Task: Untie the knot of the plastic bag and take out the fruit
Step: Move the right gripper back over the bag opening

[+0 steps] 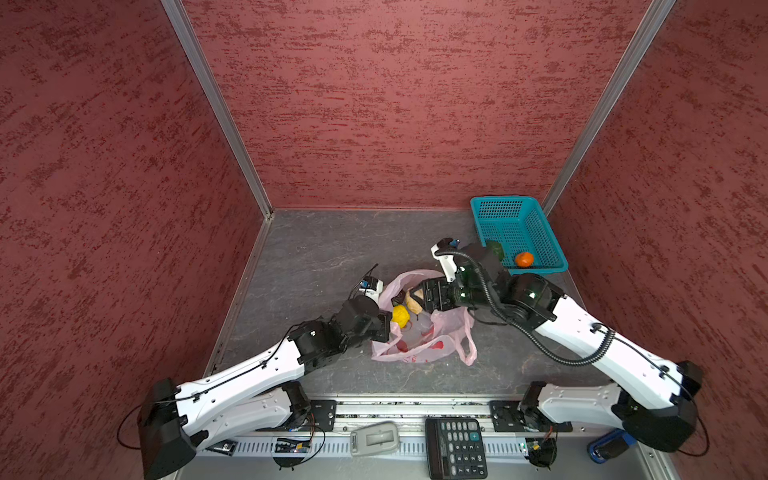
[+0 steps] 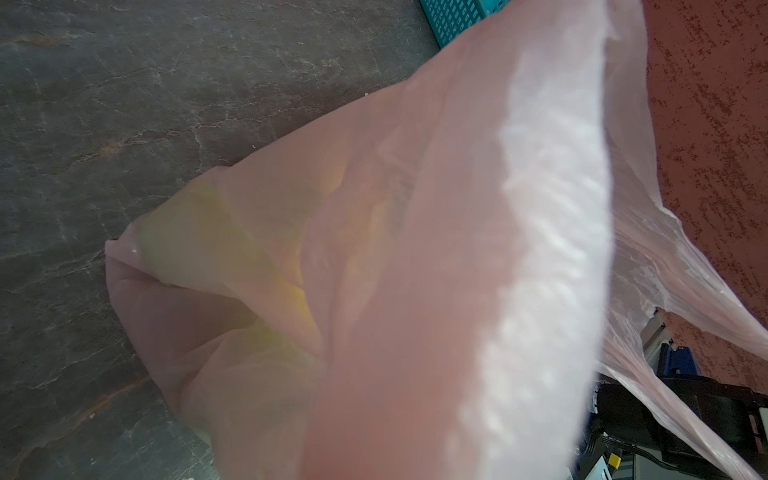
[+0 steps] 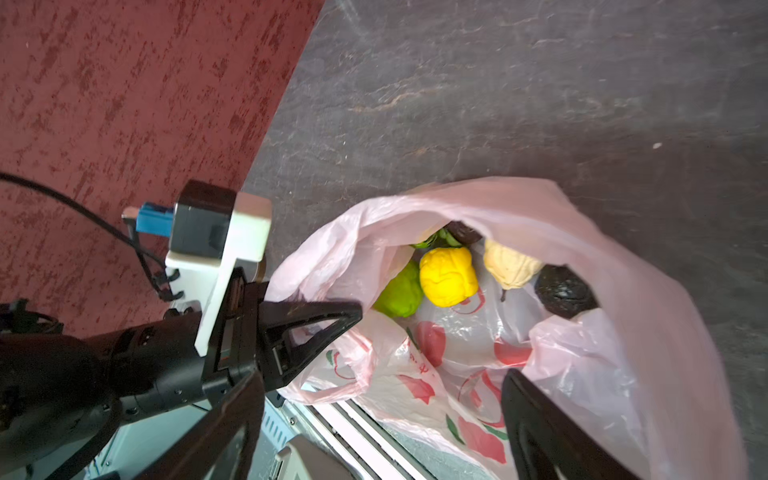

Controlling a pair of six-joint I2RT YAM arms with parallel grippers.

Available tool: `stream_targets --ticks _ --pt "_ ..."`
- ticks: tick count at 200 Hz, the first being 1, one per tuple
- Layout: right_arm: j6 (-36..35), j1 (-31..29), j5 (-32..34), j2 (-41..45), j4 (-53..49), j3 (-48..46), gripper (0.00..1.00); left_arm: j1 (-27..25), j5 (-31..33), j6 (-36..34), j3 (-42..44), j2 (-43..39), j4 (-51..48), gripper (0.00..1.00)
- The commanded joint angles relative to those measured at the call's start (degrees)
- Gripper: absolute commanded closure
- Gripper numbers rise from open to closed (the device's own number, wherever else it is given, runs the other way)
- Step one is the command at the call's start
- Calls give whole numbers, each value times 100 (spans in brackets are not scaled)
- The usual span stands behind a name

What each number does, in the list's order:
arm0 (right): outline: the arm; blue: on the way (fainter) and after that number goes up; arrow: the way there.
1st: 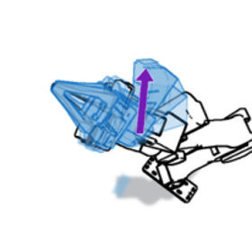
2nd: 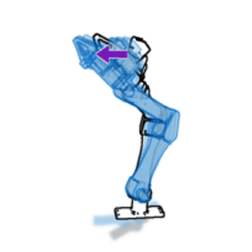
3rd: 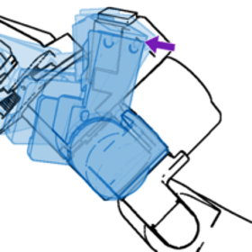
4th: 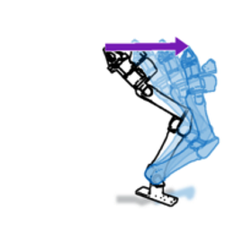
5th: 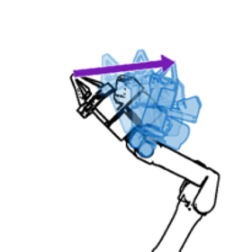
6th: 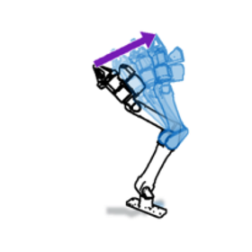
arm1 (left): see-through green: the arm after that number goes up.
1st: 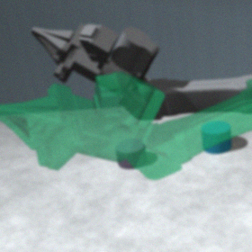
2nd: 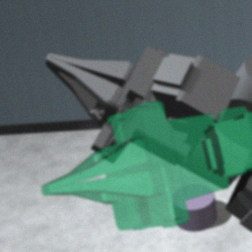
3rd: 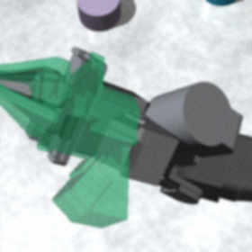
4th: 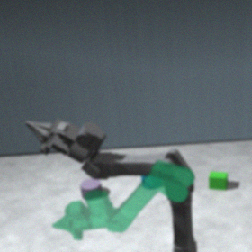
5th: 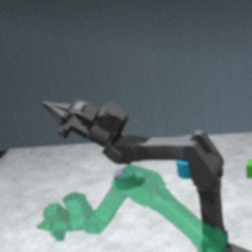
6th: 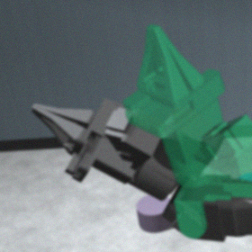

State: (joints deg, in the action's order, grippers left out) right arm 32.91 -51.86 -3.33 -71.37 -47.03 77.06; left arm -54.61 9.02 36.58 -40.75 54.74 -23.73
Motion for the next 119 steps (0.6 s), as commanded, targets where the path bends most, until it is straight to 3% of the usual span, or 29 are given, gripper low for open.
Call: stream_targets --ticks 1,75,119 --pt "285 -248 444 -180 31 -134 10 55 -16 -100 -129 -157 -125 100" --pt "-91 -882 1196 -787 986 -1210 12 100 55 -80 -144 -329 -151 100" --pt "13 -1024 1222 -968 1490 -1786 13 145 57 -109 -197 -302 -82 100"
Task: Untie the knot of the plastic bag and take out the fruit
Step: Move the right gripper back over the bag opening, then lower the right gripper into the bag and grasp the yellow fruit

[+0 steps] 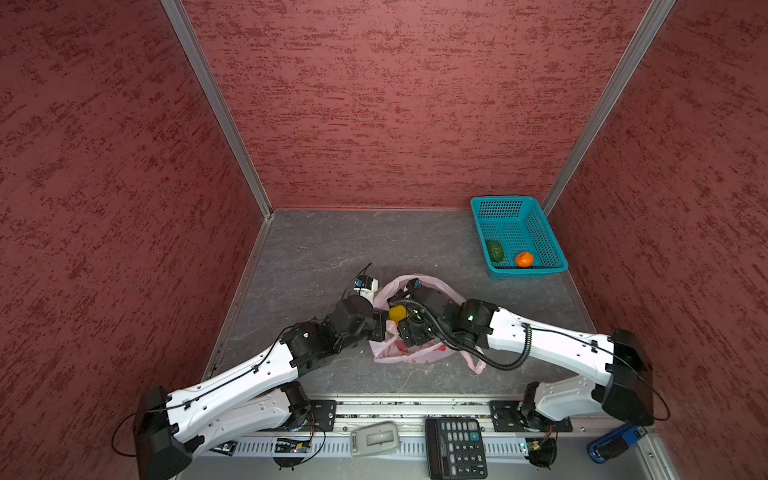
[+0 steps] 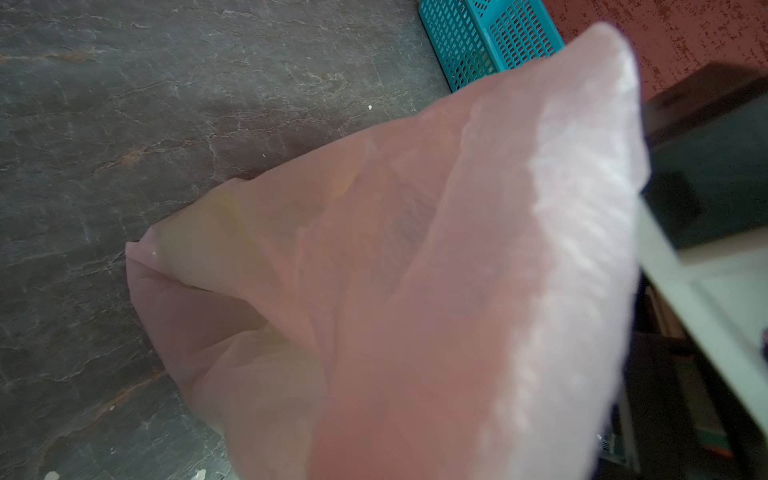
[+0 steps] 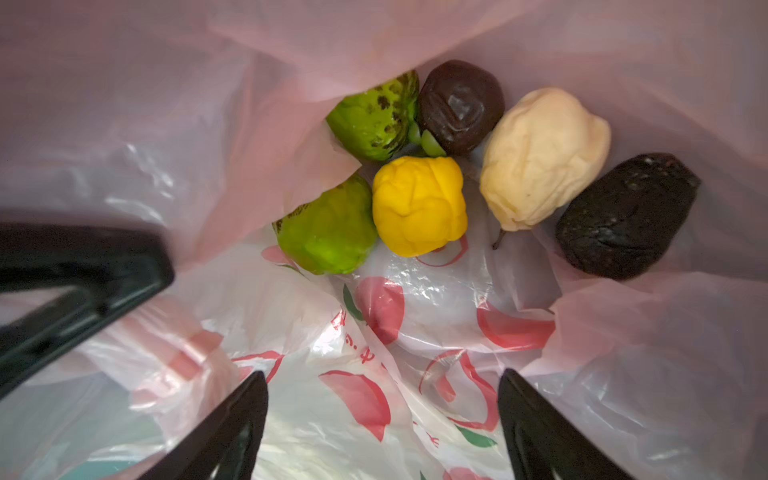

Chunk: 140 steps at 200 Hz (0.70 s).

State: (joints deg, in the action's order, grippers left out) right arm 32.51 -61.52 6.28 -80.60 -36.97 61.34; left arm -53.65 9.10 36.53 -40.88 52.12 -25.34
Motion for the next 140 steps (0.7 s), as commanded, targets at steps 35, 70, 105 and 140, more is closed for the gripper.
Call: stream_targets --ticks 35,70,105,140 --pt "193 -46 284 -205 796 -543 12 60 20 -109 -184 -70 104 100" --pt "467 75 220 -518 1306 -816 12 75 -6 -138 -181 -95 109 100" --pt "748 213 215 -960 1628 -694 12 82 -27 -128 -169 -111 104 100" --pt "1282 435 264 -1237 2036 -626 12 83 -47 -129 -120 -136 99 100"
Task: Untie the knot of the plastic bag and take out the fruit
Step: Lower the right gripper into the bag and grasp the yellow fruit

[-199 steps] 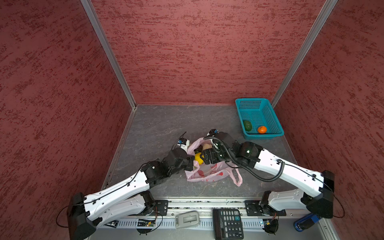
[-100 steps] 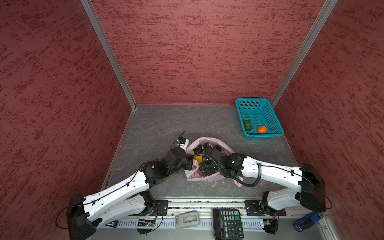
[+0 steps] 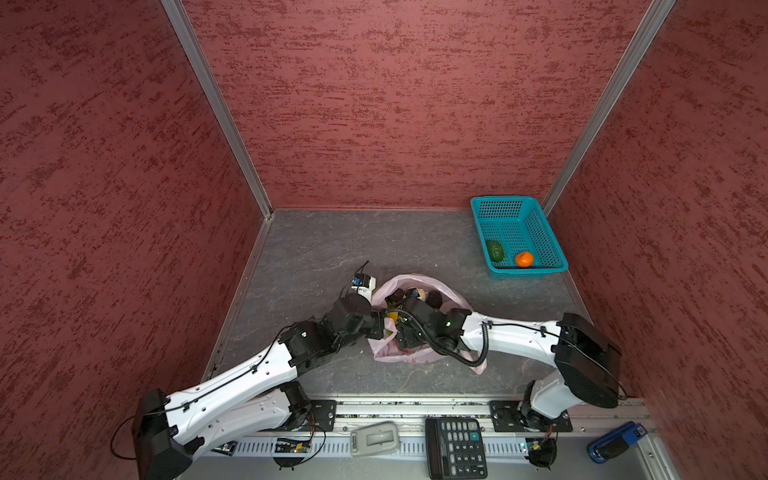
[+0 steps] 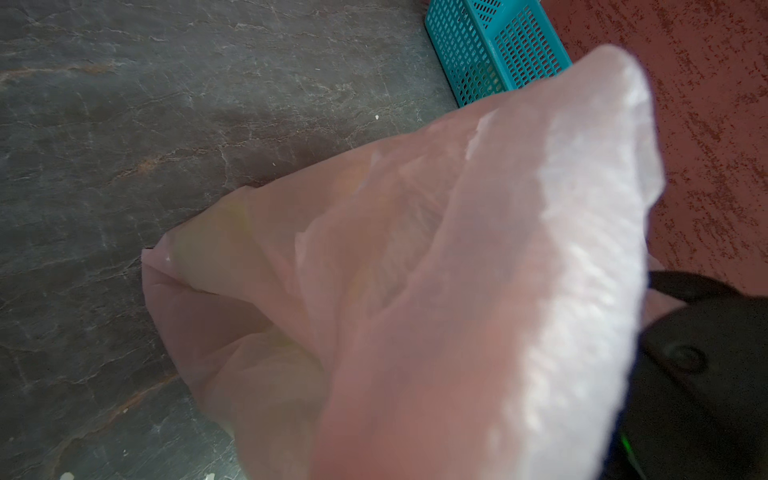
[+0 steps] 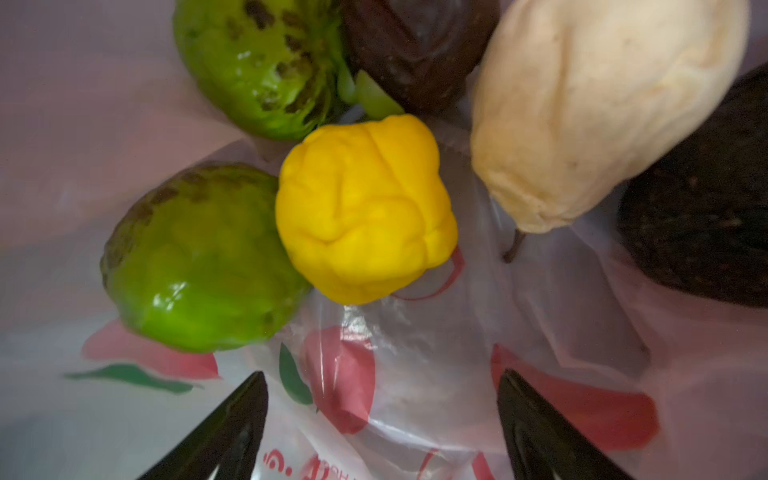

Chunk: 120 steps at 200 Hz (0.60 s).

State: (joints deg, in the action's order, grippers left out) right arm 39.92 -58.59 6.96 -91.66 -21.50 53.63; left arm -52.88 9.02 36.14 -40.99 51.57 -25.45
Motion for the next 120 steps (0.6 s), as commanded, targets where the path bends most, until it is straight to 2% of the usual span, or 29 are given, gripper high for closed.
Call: stream_targets --ticks 1,37,81,120 --pt "555 148 198 -136 502 142 12 11 -39 -90 -105 -79 106 100" --pt "844 421 122 -342 1053 248 12 7 -150 -72 -27 -85 141 100" --pt "938 557 -61 -807 1226 579 9 13 -181 -63 79 -133 146 100" --pt "1101 590 -96 -1122 1205 679 11 8 -179 -40 136 -192 134 100"
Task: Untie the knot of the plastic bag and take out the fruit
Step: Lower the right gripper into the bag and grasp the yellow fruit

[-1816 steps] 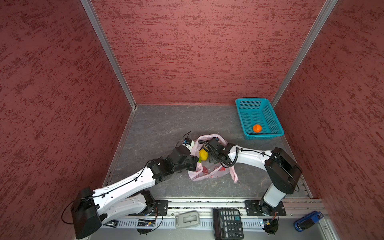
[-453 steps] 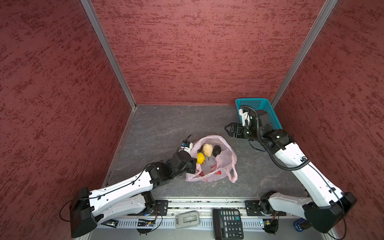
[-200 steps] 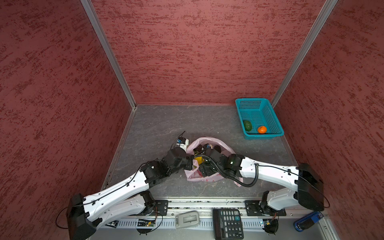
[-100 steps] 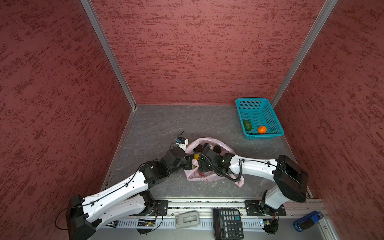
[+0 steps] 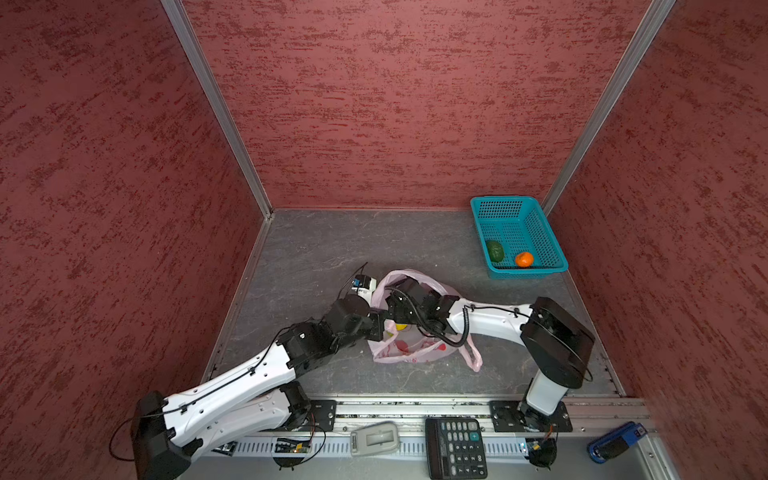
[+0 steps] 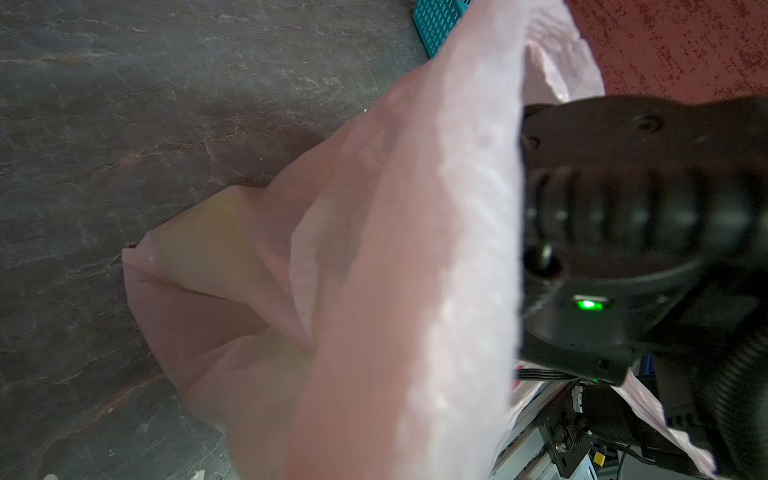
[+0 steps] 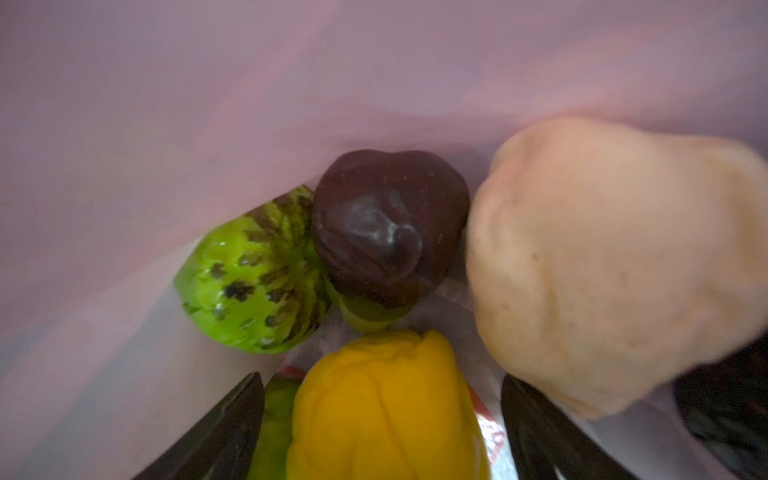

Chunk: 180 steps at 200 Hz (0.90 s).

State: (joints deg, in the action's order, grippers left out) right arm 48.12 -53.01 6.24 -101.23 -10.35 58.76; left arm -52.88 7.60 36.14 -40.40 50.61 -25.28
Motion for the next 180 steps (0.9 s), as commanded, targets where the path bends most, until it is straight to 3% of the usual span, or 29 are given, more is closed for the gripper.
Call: stream_targets --ticks 1,34,81,180 --pt "284 35 -25 -167 79 172 11 12 -38 -43 81 -95 114 100" --pt "201 26 -37 -202 -175 213 16 13 -29 -12 137 -155 111 100" --pt "185 -2 6 252 -335 75 36 11 5 7 173 -165 144 100" --pt "158 -764 282 1305 -1812 181 38 153 -44 -115 24 41 293 100"
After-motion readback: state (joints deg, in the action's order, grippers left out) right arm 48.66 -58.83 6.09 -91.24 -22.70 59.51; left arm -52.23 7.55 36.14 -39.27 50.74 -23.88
